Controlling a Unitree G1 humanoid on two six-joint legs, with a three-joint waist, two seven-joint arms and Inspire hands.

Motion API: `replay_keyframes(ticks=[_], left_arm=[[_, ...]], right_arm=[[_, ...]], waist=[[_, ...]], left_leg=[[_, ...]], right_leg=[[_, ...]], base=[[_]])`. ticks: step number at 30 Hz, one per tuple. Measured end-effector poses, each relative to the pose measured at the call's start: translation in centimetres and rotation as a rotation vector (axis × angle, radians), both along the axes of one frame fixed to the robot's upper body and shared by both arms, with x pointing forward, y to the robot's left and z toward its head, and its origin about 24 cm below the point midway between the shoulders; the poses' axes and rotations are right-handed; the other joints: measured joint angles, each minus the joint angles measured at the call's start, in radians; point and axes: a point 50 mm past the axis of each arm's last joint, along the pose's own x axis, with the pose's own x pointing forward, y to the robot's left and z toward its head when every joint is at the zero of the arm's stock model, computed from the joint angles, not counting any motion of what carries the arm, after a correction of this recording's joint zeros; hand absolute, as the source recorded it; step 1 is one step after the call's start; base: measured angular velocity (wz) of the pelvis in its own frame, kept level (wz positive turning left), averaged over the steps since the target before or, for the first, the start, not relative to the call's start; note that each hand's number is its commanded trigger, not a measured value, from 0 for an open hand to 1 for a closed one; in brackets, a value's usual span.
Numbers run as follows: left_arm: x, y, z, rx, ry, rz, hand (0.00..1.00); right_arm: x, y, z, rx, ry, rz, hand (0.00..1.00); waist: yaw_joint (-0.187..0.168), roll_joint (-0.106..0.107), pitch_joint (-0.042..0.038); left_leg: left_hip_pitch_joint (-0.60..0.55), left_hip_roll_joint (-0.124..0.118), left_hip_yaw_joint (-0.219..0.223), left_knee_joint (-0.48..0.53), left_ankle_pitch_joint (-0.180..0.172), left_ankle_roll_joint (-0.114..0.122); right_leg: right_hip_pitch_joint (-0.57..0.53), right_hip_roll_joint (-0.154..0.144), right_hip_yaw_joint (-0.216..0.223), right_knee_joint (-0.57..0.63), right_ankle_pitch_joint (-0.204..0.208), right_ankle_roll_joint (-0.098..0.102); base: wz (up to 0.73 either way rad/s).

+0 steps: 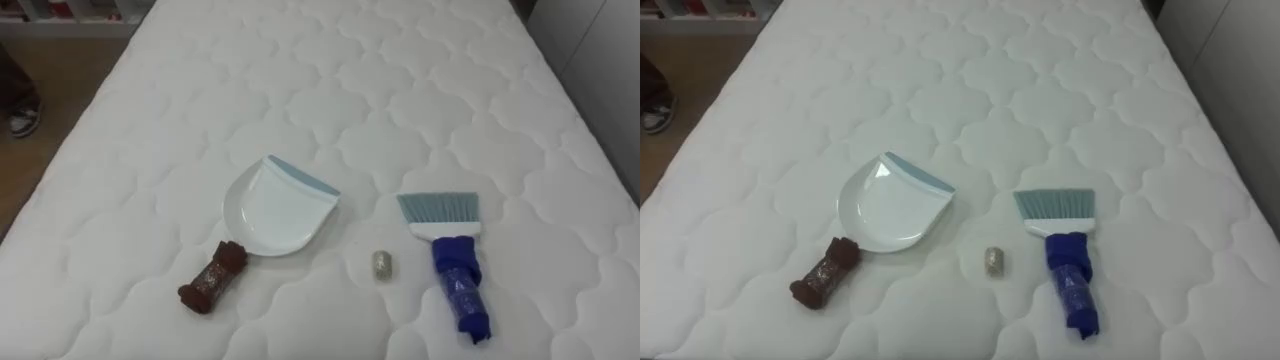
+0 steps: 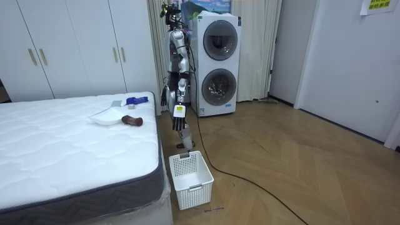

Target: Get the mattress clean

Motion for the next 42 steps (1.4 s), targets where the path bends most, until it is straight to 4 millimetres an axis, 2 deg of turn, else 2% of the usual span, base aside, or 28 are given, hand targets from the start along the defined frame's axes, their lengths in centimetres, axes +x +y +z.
replay_keyframes(ticks=[13, 14, 20, 25, 33, 34, 42], left_arm=[[0.2, 0.0, 0.0, -0.021, -0.026, 0.008, 0.0], [0.3, 0.0, 0.1, -0.02, -0.035, 0.014, 0.0], [1.0, 0.6, 0.4, 0.021, -0.116, 0.094, 0.0], [2.0, 1.9, 1.1, 0.112, -0.25, 0.22, 0.0], [6.1, 3.0, 3.5, 0.244, -0.56, 0.322, 0.0], [6.8, 3.1, 4.0, 0.262, -0.609, 0.329, 0.0], [11.2, 3.5, 7.3, 0.34, -0.909, 0.364, 0.0]], right_arm=[[0.2, 0.0, 0.0, 0.002, -0.011, -0.006, 0.0], [0.2, 0.0, 0.0, 0.003, -0.015, -0.011, 0.0], [0.3, -0.2, 0.1, 0.007, -0.043, -0.067, 0.0], [0.8, -0.3, 0.3, 0.02, -0.097, -0.086, 0.0], [1.2, -0.3, 0.4, 0.012, -0.156, -0.125, 0.0], [1.2, -0.3, 0.4, 0.012, -0.158, -0.123, 0.0], [1.4, -0.4, 0.5, 0.017, -0.174, -0.118, 0.0]], waist=[[-0.001, -0.001, 0.0018], [-0.002, -0.005, -0.0004], [-0.001, -0.012, 0.0007], [-0.001, -0.015, 0.0028], [0.001, -0.014, -0.0005], [0.001, -0.018, -0.003], [-0.002, -0.016, -0.0015]], left_leg=[[-0.004, 0.0, 0.001, 0.002, 0.0, 0.0], [-0.005, 0.0, 0.001, 0.004, 0.0, 0.0], [-0.014, 0.0, -0.005, 0.014, 0.0, 0.0], [-0.018, -0.001, -0.018, 0.016, 0.0, 0.0], [-0.02, -0.001, -0.018, 0.016, 0.0, 0.0], [-0.02, -0.002, -0.02, 0.016, 0.0, 0.0], [-0.019, -0.002, -0.03, 0.017, 0.0, 0.0]], right_leg=[[0.0, -0.001, -0.007, 0.0, 0.0, 0.0], [0.0, -0.001, -0.007, 0.0, 0.0, 0.0], [0.0, -0.002, -0.015, 0.0, 0.0, 0.0], [-0.001, -0.001, -0.015, -0.002, 0.0, 0.0], [0.0, -0.001, -0.02, 0.0, 0.0, 0.0], [0.0, -0.001, -0.021, 0.0, 0.0, 0.0], [0.001, -0.001, -0.027, 0.004, 0.001, -0.001]], base=[[0.0], [0.0], [0.04], [0.02], [0.0], [0.04], [0.01]])
